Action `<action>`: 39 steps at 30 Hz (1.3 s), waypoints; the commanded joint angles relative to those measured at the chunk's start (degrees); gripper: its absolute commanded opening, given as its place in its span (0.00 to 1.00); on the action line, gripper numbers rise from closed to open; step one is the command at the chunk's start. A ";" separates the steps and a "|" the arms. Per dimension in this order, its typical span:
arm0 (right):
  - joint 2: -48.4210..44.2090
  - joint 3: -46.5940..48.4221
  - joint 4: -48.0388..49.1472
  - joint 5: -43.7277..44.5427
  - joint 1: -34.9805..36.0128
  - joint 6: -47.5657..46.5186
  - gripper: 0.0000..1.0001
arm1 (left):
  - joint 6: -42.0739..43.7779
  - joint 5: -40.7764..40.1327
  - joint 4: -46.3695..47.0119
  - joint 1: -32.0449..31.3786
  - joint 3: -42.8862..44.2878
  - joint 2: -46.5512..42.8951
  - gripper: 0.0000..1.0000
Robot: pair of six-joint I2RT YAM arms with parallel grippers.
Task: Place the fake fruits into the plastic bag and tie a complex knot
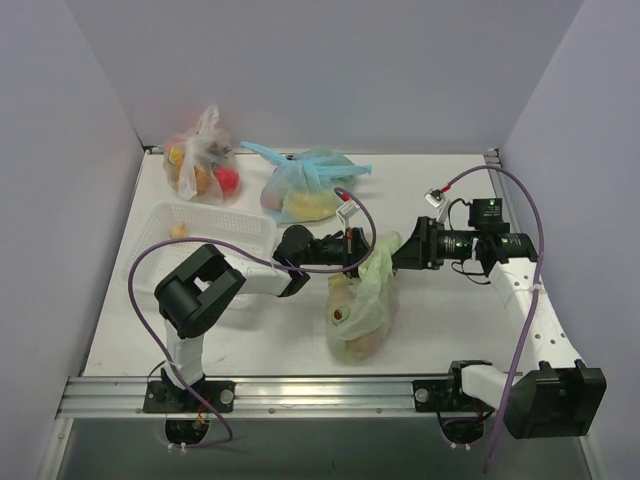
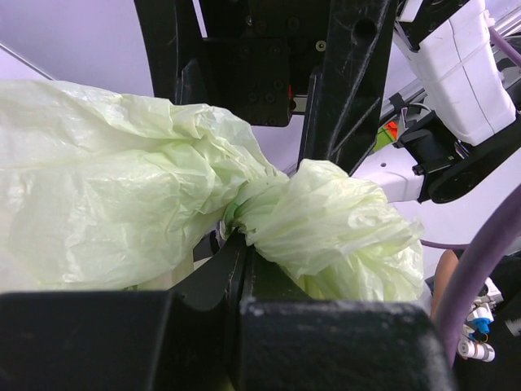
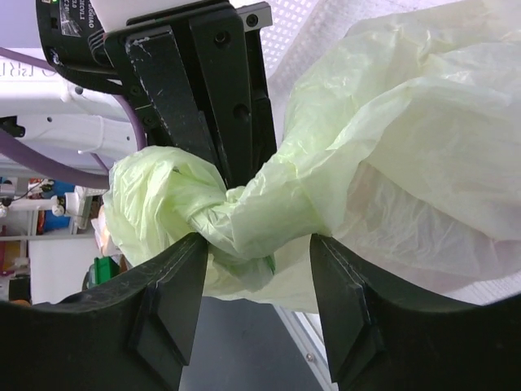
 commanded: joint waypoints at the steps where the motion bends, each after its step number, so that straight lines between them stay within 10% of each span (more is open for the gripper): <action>1: -1.38 2.70 -6.71 -3.65 -1.27 -4.89 0.54 | -0.02 0.35 5.87 -0.33 0.97 -0.42 0.00; 20: 1.08 2.44 -9.09 -4.89 -2.24 -8.50 0.37 | 0.07 0.88 5.87 -0.68 1.58 -0.24 0.00; 28: 0.82 2.53 -7.59 -4.54 -2.24 -7.53 0.02 | -0.11 1.32 6.93 -0.68 1.06 -0.06 0.01; 39: -0.85 2.35 -7.59 -4.10 -2.41 -8.49 0.00 | 0.86 2.55 5.96 1.95 -2.72 -2.08 0.45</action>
